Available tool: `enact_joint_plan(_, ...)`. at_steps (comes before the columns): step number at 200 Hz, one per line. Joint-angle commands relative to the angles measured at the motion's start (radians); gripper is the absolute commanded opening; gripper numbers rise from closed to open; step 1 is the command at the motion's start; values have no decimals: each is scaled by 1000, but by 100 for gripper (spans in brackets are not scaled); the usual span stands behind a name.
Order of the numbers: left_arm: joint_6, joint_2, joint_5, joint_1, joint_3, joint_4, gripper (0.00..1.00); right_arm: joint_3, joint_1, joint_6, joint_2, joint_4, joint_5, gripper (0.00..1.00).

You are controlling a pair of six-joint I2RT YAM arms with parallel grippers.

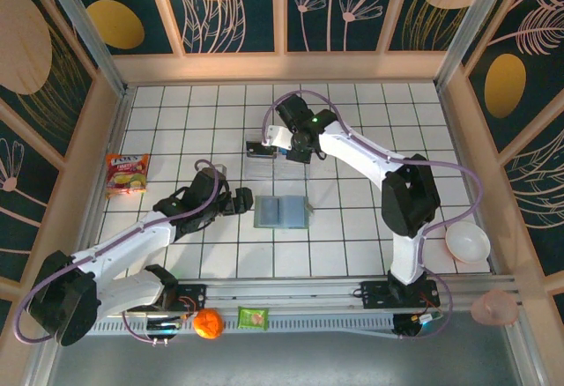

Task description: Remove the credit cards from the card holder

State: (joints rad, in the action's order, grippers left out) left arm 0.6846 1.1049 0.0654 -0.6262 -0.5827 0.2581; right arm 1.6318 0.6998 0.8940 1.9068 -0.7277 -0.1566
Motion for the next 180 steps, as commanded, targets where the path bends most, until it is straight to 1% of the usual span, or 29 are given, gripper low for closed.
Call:
enact_joint_plan(1, 14, 19, 6, 9, -22, 14, 99, -4, 0, 39, 19, 28, -5, 0)
enact_joint_plan(33, 15, 39, -6, 8, -24, -2, 99, -19, 0, 44, 21, 39, 1, 0)
enact_joint_plan(53, 16, 48, -14, 11, -23, -9, 99, -30, 0, 40, 23, 60, -17, 1)
enact_joint_plan(73, 15, 51, -21, 11, -20, -16, 99, -49, -1, 39, 17, 93, -44, 5)
enact_joint_plan(87, 16, 51, -26, 13, -17, -22, 99, -62, 0, 38, 8, 133, -62, 10)
enact_joint_plan(122, 18, 45, -33, 13, -10, -26, 99, -70, -4, 17, -35, 222, -40, 22)
enact_joint_plan(149, 24, 31, -36, 13, 1, -33, 99, -82, -14, -7, -62, 302, -49, 28)
enact_joint_plan(166, 29, 16, -36, 13, 7, -42, 99, -64, -23, -39, -73, 344, -40, 31)
enact_joint_plan(180, 36, 2, -24, 13, 11, -46, 99, -74, -25, -75, -91, 431, -54, 32)
